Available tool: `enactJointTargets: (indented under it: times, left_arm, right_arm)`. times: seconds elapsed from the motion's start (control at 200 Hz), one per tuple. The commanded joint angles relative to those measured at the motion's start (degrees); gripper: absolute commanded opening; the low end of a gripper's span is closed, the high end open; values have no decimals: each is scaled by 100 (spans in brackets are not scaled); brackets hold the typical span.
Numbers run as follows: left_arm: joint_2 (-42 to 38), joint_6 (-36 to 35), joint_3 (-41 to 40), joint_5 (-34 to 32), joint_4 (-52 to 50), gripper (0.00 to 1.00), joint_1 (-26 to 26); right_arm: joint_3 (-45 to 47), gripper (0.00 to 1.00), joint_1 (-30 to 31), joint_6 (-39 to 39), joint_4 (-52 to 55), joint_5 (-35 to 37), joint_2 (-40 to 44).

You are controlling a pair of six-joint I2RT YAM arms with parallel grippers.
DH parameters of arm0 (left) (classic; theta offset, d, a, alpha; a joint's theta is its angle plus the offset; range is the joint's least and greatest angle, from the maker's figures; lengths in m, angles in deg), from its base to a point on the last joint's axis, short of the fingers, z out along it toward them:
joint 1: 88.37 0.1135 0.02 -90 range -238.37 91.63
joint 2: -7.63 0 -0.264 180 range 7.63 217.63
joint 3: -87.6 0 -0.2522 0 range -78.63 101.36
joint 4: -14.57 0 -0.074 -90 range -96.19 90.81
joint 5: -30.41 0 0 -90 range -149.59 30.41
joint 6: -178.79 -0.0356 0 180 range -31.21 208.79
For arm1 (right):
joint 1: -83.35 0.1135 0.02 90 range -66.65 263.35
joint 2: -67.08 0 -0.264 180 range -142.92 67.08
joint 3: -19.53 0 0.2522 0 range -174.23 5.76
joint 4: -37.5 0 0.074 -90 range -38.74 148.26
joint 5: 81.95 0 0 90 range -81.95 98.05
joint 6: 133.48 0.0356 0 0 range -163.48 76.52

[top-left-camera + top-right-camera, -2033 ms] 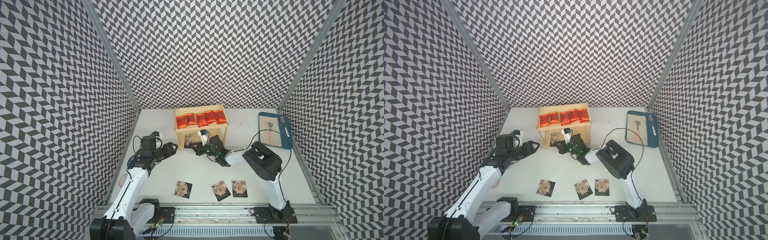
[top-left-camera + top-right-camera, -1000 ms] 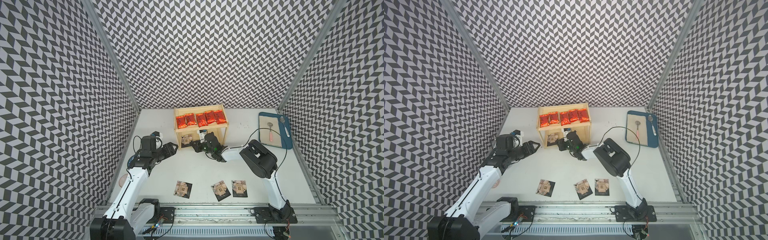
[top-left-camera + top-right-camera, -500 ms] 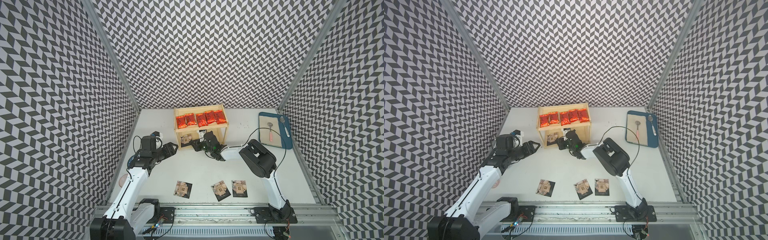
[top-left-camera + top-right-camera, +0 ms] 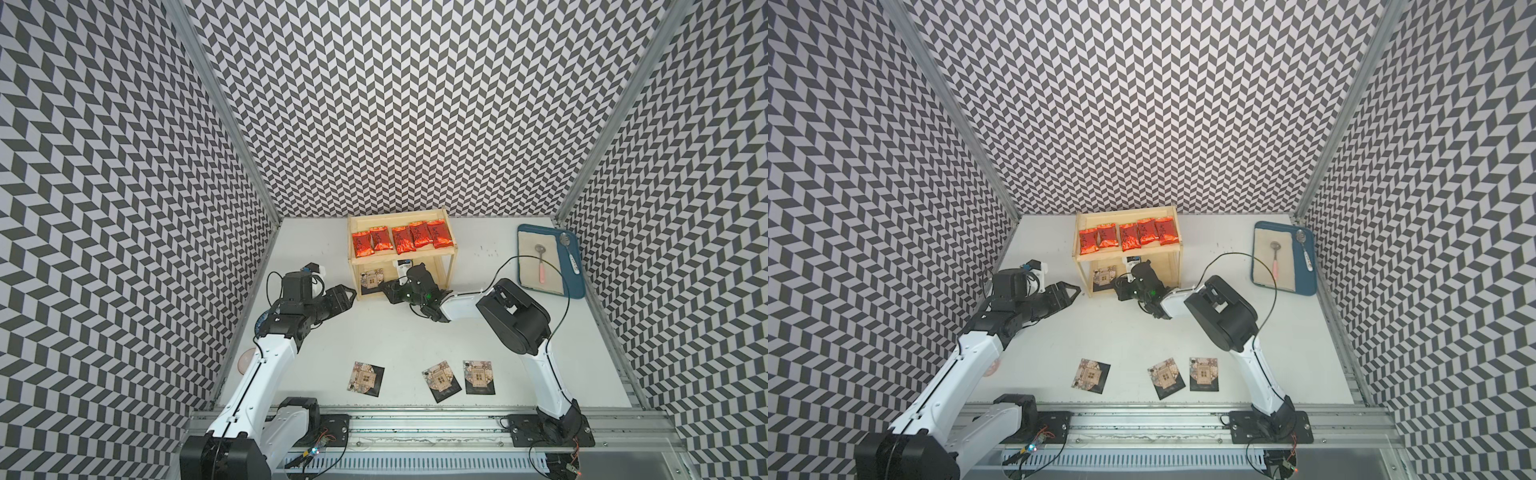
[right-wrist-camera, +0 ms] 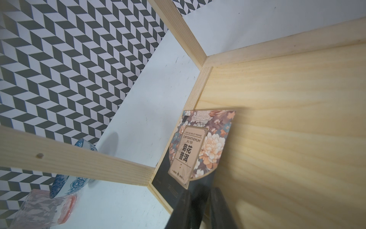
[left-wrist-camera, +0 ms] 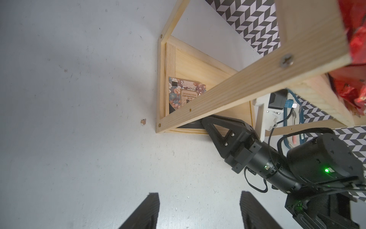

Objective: Place the tea bags on the shelf by color
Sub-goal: Place the tea bag on the shelf, then move the tea bag to the center of the board.

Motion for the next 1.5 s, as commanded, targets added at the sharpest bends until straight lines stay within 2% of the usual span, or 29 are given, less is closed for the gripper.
enactJointTargets:
  times: [0.0,0.175,0.521,0.756,0.931,1.152,1.307,1.497]
  left_arm:
    - [-58,-43,28,17,67,70,-18]
    - [-67,-37,35,-2,67,70,-17]
    - [-120,-16,32,-123,67,70,-4]
    - [-262,84,25,-337,41,69,26]
    - [-407,251,-95,-406,109,70,40]
    - [-489,448,-223,-463,192,70,95]
    - [-463,493,-278,-442,225,70,149]
    - [-464,495,-290,-428,207,70,192]
  right_arm:
    - [-110,26,-16,-94,-78,27,-82]
    - [-45,35,-15,-170,-25,70,81]
    - [412,43,43,-354,41,-25,827]
    - [1282,45,335,-534,-4,93,1590]
    - [2354,46,1004,-829,-69,631,2447]
    - [3133,47,2082,-1488,-259,1414,2899]
    - [3028,54,3012,-2206,-234,2134,2644]
    - [2449,54,3428,-2596,57,2459,1992]
